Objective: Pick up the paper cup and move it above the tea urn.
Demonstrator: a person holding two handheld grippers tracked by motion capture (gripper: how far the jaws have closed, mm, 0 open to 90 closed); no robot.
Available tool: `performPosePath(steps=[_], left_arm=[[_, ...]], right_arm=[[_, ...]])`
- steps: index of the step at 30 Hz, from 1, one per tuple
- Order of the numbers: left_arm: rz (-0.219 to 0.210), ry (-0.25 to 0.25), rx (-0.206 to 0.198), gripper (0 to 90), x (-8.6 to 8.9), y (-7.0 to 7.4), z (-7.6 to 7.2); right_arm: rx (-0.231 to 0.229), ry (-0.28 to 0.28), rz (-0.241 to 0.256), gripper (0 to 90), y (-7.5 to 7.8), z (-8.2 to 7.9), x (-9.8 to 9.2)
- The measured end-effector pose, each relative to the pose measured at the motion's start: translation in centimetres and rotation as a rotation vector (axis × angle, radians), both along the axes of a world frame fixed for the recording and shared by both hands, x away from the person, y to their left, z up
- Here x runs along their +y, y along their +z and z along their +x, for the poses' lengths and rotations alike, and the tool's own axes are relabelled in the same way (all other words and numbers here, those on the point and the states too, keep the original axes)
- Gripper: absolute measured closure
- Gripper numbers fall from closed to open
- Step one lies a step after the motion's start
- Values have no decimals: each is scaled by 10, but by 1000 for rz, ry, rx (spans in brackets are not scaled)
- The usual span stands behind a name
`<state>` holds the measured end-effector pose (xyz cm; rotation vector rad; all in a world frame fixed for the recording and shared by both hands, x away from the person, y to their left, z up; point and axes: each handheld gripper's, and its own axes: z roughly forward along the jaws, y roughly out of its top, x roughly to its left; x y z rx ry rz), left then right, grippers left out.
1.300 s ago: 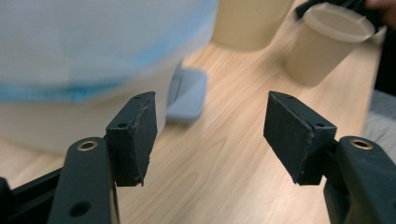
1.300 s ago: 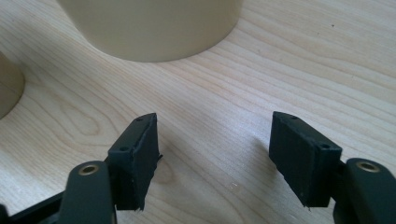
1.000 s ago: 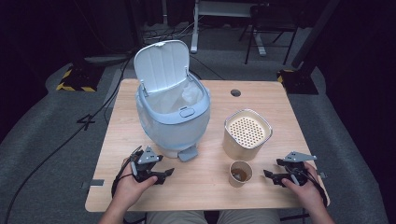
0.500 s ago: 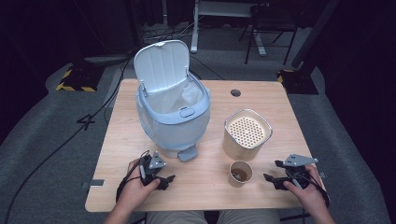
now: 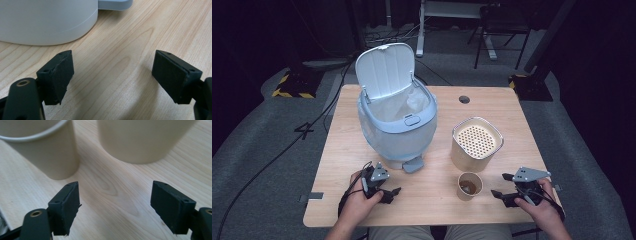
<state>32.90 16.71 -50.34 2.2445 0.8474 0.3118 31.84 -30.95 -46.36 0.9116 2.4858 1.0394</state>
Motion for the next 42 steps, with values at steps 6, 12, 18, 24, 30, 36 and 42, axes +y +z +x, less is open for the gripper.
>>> performPosePath(steps=[6,12,18,24,30,36,42], left_arm=[[1,1,-1,184,0,0,0],[1,0,-1,184,0,0,0],[1,0,-1,184,0,0,0],[0,1,-2,185,0,0,0],[4,12,-8,191,0,0,-2],[3,12,-8,191,0,0,-2],[3,12,-8,191,0,0,-2]], right_arm=[[-16,79,3,225,7,-10,20],[-19,124,6,213,3,-12,38],[-25,129,50,201,-5,-13,54],[-29,123,80,201,-13,-10,70],[-59,78,125,213,-23,-9,80],[-99,50,190,245,-34,-10,83],[-116,46,208,282,-36,-12,83]])
